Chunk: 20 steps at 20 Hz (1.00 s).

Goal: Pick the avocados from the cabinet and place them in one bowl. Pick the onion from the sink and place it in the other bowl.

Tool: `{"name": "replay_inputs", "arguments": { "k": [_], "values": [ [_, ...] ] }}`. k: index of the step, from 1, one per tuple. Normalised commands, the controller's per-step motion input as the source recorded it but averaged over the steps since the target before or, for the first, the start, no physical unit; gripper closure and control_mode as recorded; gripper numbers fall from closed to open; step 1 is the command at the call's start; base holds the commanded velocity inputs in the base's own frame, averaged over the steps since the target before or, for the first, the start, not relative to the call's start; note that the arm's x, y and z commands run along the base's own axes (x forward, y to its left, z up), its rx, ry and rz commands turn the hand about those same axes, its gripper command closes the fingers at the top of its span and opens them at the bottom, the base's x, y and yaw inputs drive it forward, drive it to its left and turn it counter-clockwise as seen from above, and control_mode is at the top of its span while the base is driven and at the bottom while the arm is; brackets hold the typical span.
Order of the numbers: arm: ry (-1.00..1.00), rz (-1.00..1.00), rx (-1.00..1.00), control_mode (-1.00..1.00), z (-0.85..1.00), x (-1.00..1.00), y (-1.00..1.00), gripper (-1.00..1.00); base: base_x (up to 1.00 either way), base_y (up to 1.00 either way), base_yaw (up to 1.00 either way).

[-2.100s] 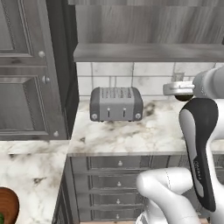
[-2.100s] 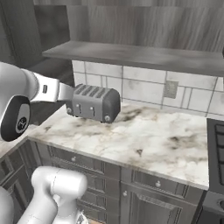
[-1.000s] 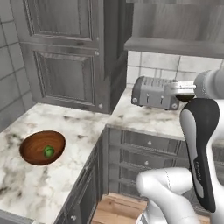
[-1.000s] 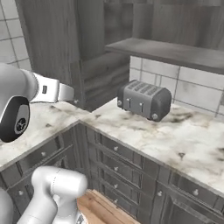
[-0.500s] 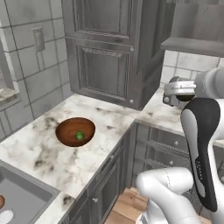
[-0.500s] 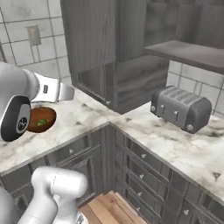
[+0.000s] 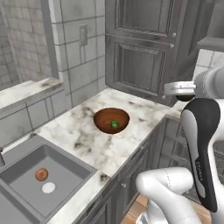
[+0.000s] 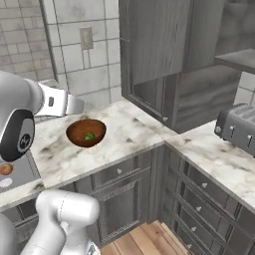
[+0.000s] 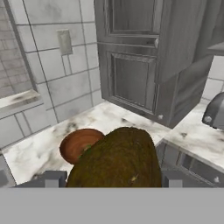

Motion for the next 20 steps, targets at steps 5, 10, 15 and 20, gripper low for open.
{"name": "replay_inputs", "arguments": {
  "k": [5, 10, 15, 20],
  "values": [
    [0.00, 0.00, 0.00, 1.00, 0.00, 0.00, 0.00, 1.00, 0.14, 0.60, 0.26],
    [0.00, 0.00, 0.00, 1.00, 0.00, 0.00, 0.00, 1.00, 0.27, 0.29, 0.26],
    [0.04, 0.08, 0.00, -1.00, -0.09, 0.24, 0.22, 1.00, 0.08, 0.10, 0.06],
    [0.18, 0.07, -0.02, -1.00, -0.23, 0.76, 0.33, 1.00, 0.00, 0.00, 0.00]
  ]
}}
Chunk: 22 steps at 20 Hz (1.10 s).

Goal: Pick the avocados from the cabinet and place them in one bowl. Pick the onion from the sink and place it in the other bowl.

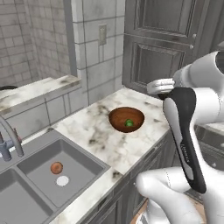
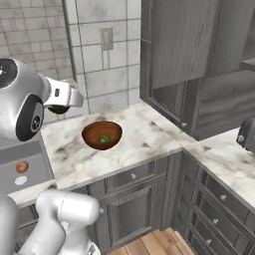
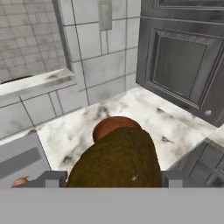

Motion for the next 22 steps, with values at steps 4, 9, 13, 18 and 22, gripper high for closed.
{"name": "replay_inputs", "arguments": {
  "k": [4, 9, 13, 18, 22],
  "values": [
    [0.25, 0.03, -0.05, -1.00, -0.39, 0.94, 0.25, 1.00, 0.00, 0.00, 0.00],
    [0.16, 0.00, -0.11, -1.00, -0.58, 0.97, 0.20, 1.00, 0.00, 0.00, 0.00],
    [0.08, 0.00, -0.07, -1.00, -0.66, 0.80, 0.22, 1.00, 0.00, 0.00, 0.00],
    [0.02, 0.03, 0.01, -1.00, -0.61, 0.63, 0.07, 1.00, 0.00, 0.00, 0.00],
    [0.08, 0.04, 0.04, -1.00, -0.57, 0.69, -0.10, 1.00, 0.00, 0.00, 0.00]
  ]
}}
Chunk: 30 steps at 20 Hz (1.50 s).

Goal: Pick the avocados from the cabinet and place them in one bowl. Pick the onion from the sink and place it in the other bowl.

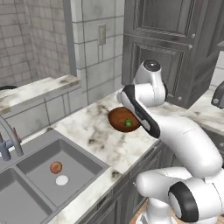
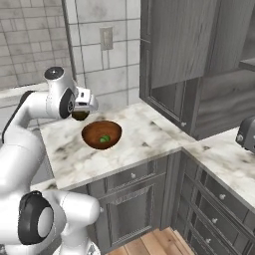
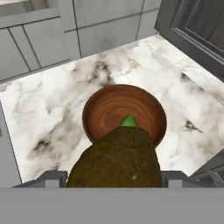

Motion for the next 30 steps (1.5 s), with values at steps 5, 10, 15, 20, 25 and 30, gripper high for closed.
{"name": "replay_inputs", "arguments": {
  "k": [5, 10, 15, 20, 25, 30],
  "values": [
    [0.00, 0.03, 0.00, -1.00, -0.41, 0.56, -0.12, 1.00, 0.00, 0.00, 0.00],
    [0.02, 0.01, -0.04, -1.00, -0.56, 0.40, -0.02, 1.00, 0.00, 0.00, 0.00],
    [0.01, 0.01, -0.04, -1.00, -0.58, 0.43, 0.00, 1.00, 0.00, 0.00, 0.00],
    [0.00, 0.02, 0.00, -1.00, -0.54, 0.38, 0.00, 1.00, 0.00, 0.00, 0.00],
    [0.04, 0.02, 0.00, -1.00, -0.47, 0.19, -0.01, 1.00, 0.00, 0.00, 0.00],
    [0.05, 0.04, 0.01, -1.00, -0.30, 0.11, 0.00, -1.00, 0.00, 0.00, 0.00]
  ]
}}
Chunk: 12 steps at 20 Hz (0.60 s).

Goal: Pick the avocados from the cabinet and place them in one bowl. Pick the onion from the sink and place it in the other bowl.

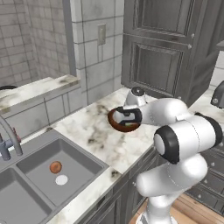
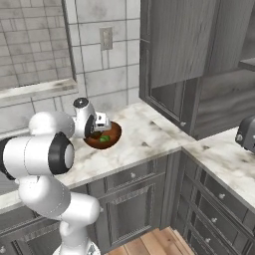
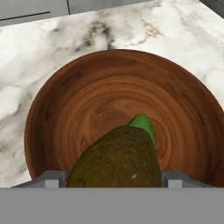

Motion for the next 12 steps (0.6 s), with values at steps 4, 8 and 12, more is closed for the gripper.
{"name": "replay_inputs", "arguments": {
  "k": [4, 8, 12],
  "values": [
    [0.00, 0.02, 0.00, -1.00, -0.08, 0.12, 0.00, -1.00, 0.00, 0.00, 0.00],
    [0.00, 0.02, 0.00, -1.00, 0.00, 0.11, 0.00, -1.00, 0.00, 0.00, 0.00],
    [0.01, 0.01, -0.01, -1.00, 0.10, 0.05, 0.00, -1.00, 0.00, 0.00, 0.00]
  ]
}}
